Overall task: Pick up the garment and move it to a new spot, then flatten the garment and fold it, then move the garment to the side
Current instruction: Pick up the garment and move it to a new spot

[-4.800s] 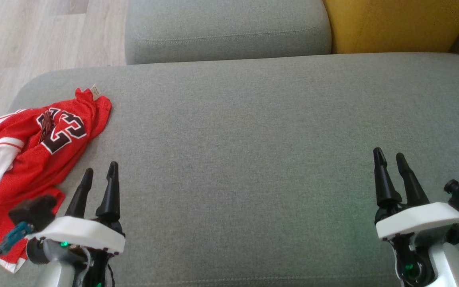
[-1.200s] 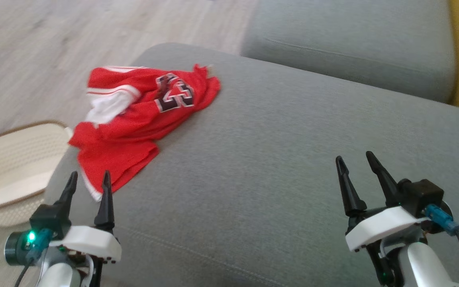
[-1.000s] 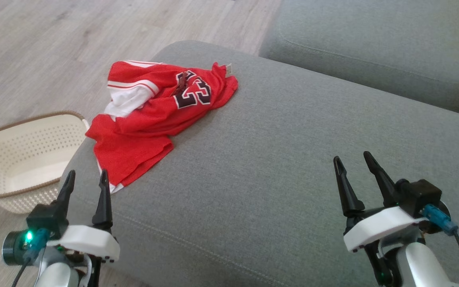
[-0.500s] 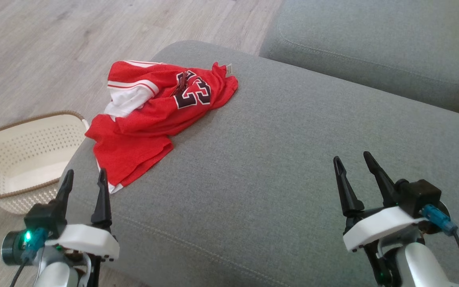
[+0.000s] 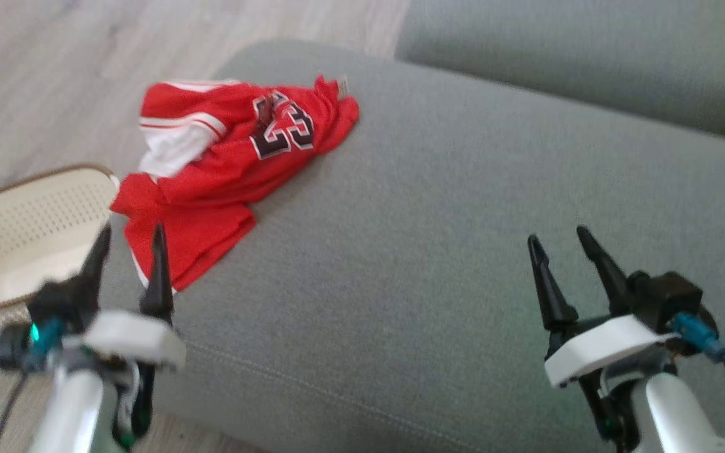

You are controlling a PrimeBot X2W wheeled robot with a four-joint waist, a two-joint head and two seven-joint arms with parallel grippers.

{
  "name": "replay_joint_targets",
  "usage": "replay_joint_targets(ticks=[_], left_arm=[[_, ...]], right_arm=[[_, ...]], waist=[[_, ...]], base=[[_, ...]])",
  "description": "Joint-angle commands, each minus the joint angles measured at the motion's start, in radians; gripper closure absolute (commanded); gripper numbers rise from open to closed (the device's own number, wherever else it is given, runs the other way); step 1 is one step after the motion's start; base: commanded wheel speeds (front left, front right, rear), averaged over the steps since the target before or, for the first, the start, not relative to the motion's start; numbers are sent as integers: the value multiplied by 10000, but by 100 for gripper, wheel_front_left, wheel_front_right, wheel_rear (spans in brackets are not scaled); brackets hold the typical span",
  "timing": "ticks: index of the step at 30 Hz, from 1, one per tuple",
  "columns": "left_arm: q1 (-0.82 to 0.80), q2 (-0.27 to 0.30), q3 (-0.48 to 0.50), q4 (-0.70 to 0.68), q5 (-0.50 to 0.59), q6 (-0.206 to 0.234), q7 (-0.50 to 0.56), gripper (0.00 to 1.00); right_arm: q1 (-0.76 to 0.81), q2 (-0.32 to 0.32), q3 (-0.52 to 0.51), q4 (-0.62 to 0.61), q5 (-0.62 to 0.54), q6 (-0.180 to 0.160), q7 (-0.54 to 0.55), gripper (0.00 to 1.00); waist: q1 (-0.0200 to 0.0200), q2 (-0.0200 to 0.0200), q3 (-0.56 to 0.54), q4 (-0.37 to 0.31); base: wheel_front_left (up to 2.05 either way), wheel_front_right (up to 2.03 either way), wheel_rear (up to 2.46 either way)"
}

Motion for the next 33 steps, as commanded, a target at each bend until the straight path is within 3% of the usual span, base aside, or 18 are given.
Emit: replay_joint_targets(ticks=[1,11,23,31,32,33], left_arm=[[-1103,282,390,-381,-75,-60,-27,0],[-4134,469,848,845,-468,-497,-258,0],[-7606,1224,571,5947,-581,-1693,206,0],[-8487,1471,305,8946,-671,-2019,1182,0],[-8556,1488,283,9165,-697,-2059,1243,50],[-8623,1506,244,9333,-702,-2095,1245,83]], right_arm=[[-585,-162,147,-555,-135,-7,91,0],[-1503,-696,-73,-1603,-384,-7,670,0],[-2438,-886,140,-2011,-410,-7,866,0],[-2659,-835,230,-1841,-329,-7,748,0],[-2674,-830,227,-1824,-323,-7,734,0],[-2682,-818,212,-1809,-318,-7,718,0]], waist=[[0,0,666,-324],[0,0,2812,-1124],[0,0,4486,-1883],[0,0,4768,-2153],[0,0,4776,-2170],[0,0,4776,-2180]], base=[[0,0,0],[0,0,0],[0,0,0],[0,0,0],[0,0,0],[0,0,0]])
